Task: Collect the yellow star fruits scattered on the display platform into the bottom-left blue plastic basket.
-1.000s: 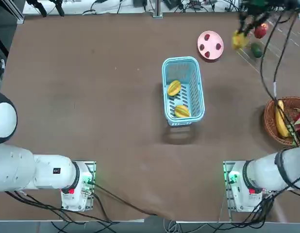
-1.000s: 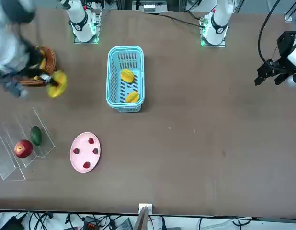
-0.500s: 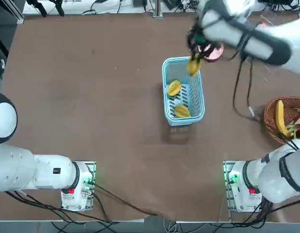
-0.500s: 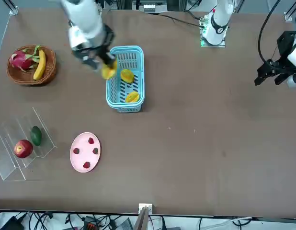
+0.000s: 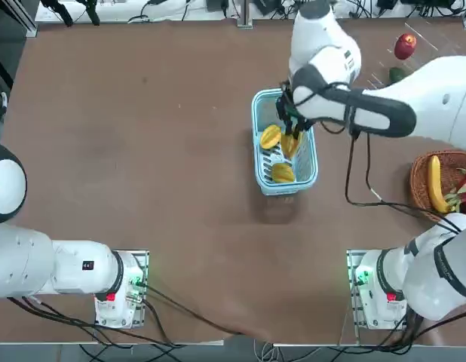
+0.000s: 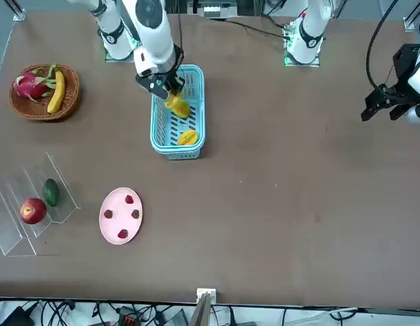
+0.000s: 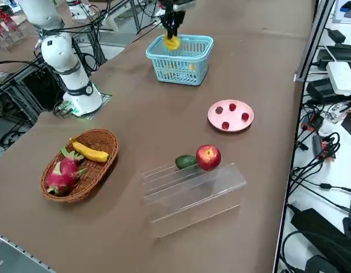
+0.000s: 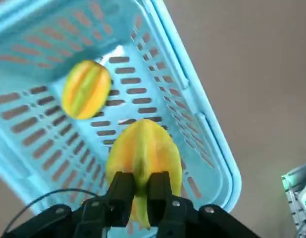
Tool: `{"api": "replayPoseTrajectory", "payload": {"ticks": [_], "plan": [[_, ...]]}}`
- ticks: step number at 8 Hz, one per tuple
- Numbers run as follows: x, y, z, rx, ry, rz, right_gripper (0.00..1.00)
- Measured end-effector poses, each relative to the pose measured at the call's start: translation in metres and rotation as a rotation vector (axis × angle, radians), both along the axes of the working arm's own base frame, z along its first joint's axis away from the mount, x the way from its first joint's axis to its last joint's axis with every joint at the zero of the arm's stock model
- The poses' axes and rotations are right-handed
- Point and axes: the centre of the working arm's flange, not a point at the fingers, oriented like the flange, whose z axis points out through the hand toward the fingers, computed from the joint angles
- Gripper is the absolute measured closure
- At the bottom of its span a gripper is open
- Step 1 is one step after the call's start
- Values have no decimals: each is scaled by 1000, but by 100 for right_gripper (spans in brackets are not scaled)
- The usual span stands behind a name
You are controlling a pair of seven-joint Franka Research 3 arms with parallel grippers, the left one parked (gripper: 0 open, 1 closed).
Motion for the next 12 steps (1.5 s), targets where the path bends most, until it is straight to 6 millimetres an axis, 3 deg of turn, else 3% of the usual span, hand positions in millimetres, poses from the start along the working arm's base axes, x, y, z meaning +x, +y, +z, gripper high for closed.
{"api": "replayPoseTrajectory", "payload": {"ticks": [1,3,5,7,8,10,12], "plan": [[0,-3,-5,-5,5,-4,77],[14,-10,11,21,-24,-32,41],[48,-33,49,63,-78,-98,5],[84,-75,102,67,-88,-105,0],[102,-111,133,61,-81,-51,0],[129,-210,192,44,-46,98,0],[137,-298,226,54,-19,227,0]]}}
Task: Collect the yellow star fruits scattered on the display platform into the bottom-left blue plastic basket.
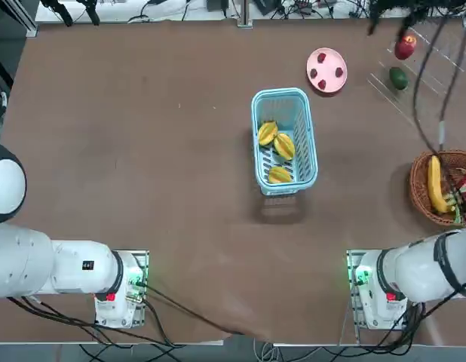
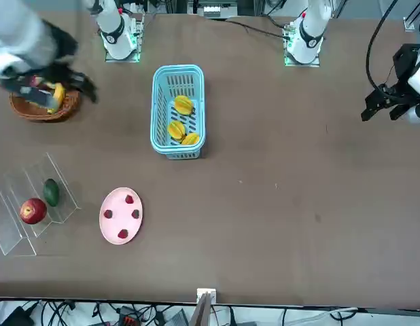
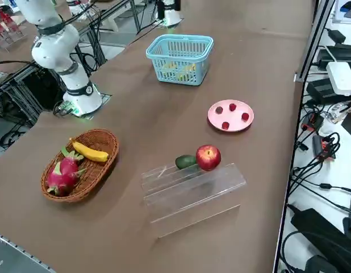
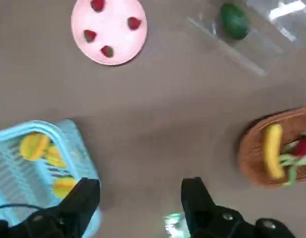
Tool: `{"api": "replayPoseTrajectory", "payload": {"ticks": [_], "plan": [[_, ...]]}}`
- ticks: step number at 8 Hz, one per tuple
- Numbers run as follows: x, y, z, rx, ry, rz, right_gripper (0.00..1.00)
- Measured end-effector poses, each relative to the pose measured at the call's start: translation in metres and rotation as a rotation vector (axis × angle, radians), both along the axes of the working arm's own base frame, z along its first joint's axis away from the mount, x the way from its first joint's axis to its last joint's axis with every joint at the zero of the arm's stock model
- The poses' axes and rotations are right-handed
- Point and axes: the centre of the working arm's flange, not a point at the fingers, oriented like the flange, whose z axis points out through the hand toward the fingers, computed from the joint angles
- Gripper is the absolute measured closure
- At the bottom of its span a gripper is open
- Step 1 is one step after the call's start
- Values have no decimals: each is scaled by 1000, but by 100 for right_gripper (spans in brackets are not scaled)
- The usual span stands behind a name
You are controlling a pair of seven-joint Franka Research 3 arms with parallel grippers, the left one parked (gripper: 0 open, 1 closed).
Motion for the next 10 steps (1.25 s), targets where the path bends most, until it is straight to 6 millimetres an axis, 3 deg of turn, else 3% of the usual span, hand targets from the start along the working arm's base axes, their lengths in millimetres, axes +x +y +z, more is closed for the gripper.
{"api": "replayPoseTrajectory", "payload": {"ticks": [1,3,7,10], "plan": [[-2,-31,8,12,21,57,0],[-9,-61,13,43,72,190,0],[-20,-50,25,50,73,261,0],[0,-44,15,43,15,275,0]]}}
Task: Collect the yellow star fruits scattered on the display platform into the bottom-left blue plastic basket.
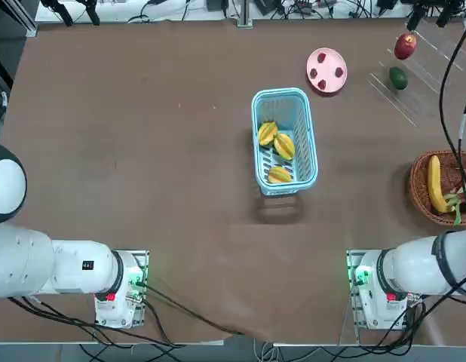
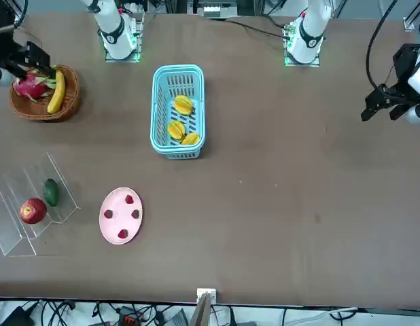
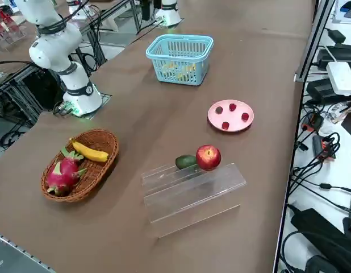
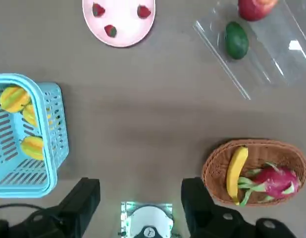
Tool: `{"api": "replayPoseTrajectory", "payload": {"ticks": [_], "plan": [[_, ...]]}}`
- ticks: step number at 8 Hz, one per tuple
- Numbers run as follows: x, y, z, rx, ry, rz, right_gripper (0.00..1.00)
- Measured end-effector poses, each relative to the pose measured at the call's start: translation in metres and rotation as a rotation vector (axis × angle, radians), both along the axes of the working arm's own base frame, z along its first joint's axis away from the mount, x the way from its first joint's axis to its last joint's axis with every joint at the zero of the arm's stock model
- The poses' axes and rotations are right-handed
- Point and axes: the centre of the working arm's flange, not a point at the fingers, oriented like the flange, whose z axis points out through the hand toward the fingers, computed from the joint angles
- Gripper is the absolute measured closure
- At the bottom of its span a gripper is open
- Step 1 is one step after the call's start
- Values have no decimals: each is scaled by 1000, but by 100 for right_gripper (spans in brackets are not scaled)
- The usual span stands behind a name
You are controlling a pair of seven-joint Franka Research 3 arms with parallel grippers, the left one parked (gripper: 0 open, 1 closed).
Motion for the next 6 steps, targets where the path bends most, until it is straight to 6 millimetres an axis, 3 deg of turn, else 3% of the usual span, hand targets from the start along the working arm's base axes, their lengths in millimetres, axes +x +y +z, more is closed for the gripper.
{"api": "replayPoseTrajectory", "payload": {"ticks": [2,6], "plan": [[12,15,-6,-18,-35,30,0],[12,26,-5,-23,-46,45,0]]}}
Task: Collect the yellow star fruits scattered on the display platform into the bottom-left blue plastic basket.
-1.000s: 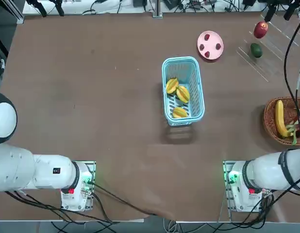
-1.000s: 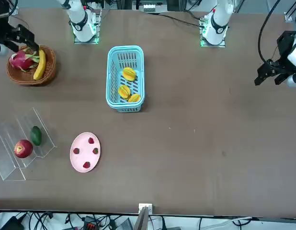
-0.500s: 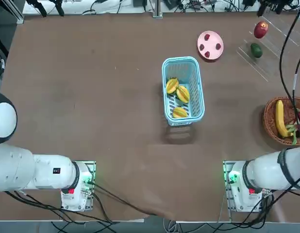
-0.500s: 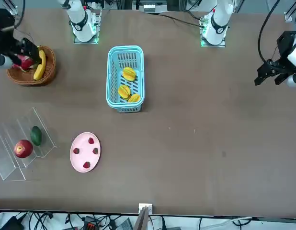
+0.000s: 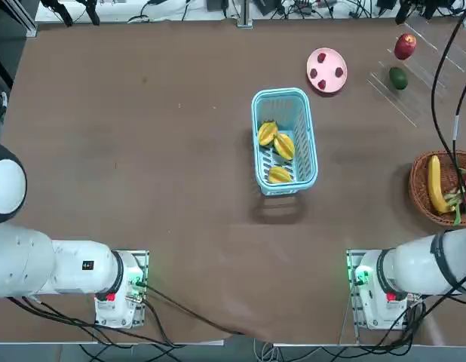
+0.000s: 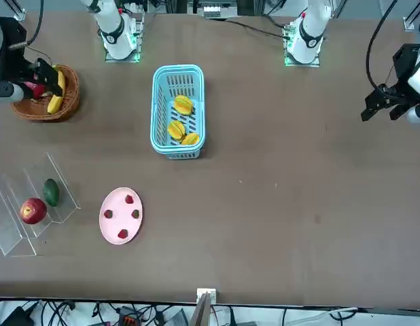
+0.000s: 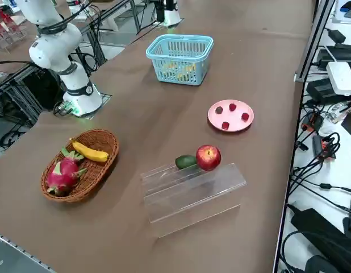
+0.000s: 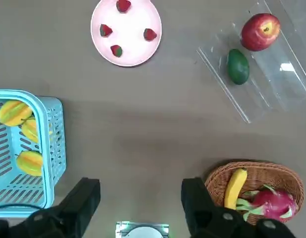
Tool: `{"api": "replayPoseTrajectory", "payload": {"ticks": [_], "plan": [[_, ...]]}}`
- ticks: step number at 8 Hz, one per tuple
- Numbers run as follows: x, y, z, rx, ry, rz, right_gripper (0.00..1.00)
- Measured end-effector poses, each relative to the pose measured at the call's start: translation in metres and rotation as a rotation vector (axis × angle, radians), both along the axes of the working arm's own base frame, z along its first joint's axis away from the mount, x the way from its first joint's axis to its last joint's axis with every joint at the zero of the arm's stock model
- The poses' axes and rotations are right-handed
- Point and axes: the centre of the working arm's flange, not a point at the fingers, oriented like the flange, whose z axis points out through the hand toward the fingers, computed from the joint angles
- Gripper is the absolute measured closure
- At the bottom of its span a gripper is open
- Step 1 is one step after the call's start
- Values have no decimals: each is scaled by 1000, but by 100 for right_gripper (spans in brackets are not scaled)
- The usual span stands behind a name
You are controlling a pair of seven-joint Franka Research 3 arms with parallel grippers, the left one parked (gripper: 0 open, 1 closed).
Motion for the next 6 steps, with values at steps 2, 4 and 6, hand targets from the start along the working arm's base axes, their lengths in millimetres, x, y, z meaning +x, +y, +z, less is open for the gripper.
{"api": "replayPoseTrajectory", "payload": {"ticks": [2,4,6], "plan": [[3,10,6,3,-45,6,0],[5,9,12,2,-62,-1,0],[5,5,13,2,-65,-11,0]]}}
